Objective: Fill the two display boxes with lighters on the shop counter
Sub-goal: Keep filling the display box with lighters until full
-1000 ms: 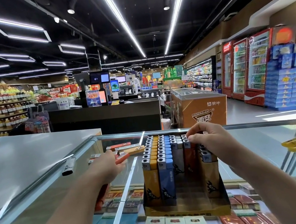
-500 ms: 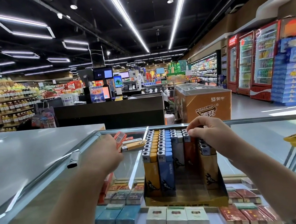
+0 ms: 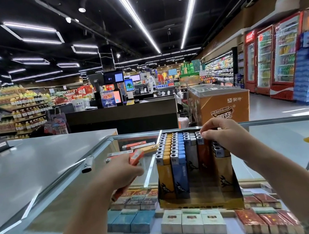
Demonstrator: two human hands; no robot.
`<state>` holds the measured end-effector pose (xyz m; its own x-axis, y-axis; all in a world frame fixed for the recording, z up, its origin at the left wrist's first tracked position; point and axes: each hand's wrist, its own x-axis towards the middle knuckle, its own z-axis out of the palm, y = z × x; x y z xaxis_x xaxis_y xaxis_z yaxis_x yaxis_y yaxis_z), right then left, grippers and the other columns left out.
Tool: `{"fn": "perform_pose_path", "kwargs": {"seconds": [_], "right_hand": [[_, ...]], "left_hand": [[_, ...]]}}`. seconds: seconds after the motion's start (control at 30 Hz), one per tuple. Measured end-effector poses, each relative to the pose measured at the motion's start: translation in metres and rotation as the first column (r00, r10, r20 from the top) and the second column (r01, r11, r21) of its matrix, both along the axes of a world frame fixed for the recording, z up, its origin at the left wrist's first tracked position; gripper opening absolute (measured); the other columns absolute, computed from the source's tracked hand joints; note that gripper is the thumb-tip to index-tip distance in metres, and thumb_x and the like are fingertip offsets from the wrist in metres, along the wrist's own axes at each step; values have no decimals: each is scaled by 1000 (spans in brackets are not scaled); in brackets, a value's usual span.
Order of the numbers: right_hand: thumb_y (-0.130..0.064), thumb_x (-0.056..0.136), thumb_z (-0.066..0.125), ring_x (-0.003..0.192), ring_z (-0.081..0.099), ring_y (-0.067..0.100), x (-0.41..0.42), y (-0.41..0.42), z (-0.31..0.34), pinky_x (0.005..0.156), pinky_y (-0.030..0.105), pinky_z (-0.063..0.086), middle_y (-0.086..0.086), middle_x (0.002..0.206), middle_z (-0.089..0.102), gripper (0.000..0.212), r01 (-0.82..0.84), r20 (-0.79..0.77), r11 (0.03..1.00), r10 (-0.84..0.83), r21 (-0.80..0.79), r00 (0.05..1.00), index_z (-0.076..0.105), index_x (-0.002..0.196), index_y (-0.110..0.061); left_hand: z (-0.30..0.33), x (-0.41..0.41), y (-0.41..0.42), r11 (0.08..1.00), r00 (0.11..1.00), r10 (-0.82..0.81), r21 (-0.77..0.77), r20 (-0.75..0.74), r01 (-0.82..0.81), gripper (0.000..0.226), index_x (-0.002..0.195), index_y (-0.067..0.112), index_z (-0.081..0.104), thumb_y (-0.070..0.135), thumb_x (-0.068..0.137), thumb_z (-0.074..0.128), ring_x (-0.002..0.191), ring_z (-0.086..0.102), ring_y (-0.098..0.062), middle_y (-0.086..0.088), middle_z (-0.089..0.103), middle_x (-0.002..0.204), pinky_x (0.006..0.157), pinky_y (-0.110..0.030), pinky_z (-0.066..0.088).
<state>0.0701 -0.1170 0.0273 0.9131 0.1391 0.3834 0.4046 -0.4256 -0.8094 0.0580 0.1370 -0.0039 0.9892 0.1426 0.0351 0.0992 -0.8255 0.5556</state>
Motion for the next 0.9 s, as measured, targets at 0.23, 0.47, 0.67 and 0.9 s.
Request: {"fn": "perform_pose_path", "kwargs": {"seconds": [0.23, 0.47, 0.67, 0.9], "right_hand": [[-20, 90, 55, 72, 56, 9, 1, -1, 0, 57, 19, 37, 0, 79, 62, 12, 1, 1, 1000, -1, -12, 1000, 62, 81, -19], [-28, 92, 53, 68, 59, 8, 1, -3, 1, 56, 20, 41, 0, 75, 63, 16, -10, -45, 1000, 9, -14, 999, 62, 82, -18], [-27, 91, 55, 81, 59, 11, -6, -4, 6, 64, 24, 47, 0, 90, 63, 7, 36, 75, 999, -38, 29, 996, 59, 89, -21], [1, 81, 64, 73, 67, 15, -23, -1, 23, 67, 22, 54, 6, 78, 70, 26, -263, 297, 928, 181, 263, 937, 57, 94, -20]], "left_hand": [[17, -5, -8, 922, 979, -15, -377, 203, 93, 14, 87, 20, 51, 20, 83, 65, 60, 53, -12, -6, 60, 75, 40, -13, 38], [43, -5, -13, 475, 806, 378, -842, 456, 254, 11, 97, 18, 55, 23, 88, 59, 69, 57, -12, -3, 63, 79, 59, -25, 45], [63, 4, -68, 391, 802, 208, -799, 560, 457, 6, 94, 15, 52, 18, 90, 55, 63, 64, -6, 2, 68, 75, 62, -26, 45], [66, 2, -83, 323, 744, 106, -731, 660, 601, 11, 89, 15, 52, 18, 82, 60, 64, 68, -10, 2, 72, 74, 54, -19, 51]]}}
